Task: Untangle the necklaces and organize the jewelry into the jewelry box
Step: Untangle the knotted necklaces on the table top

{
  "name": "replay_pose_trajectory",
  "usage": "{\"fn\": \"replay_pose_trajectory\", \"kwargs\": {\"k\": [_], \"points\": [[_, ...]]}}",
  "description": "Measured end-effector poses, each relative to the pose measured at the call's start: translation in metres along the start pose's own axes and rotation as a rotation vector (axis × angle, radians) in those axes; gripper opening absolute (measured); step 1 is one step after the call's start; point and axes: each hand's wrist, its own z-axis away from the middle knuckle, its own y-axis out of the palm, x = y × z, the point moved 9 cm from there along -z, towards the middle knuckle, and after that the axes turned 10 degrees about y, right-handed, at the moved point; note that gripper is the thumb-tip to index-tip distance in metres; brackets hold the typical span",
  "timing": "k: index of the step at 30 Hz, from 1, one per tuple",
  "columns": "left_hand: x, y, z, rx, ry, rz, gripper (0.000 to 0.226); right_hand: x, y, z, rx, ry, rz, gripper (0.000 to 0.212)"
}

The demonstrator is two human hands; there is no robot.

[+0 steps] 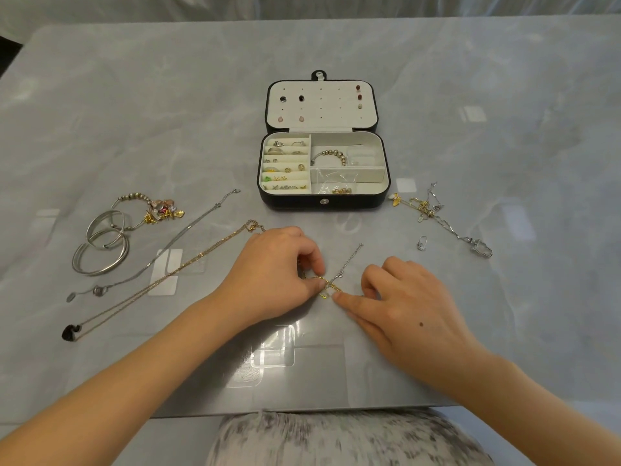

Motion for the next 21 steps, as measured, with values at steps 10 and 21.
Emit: {"fn": "replay_pose_trajectory", "kwargs": {"k": [10, 21], "points": [[0.001, 0.0, 0.004, 0.014, -0.009, 0.029, 0.016, -0.005, -0.003, 0.002, 0.023, 0.066, -0.097, 0.024], [-0.024, 0.008, 0.02, -0.032, 0.221, -0.22, 0.026, -0.026, 0.0, -0.001, 0.045, 0.371, -0.323, 0.028]]}}
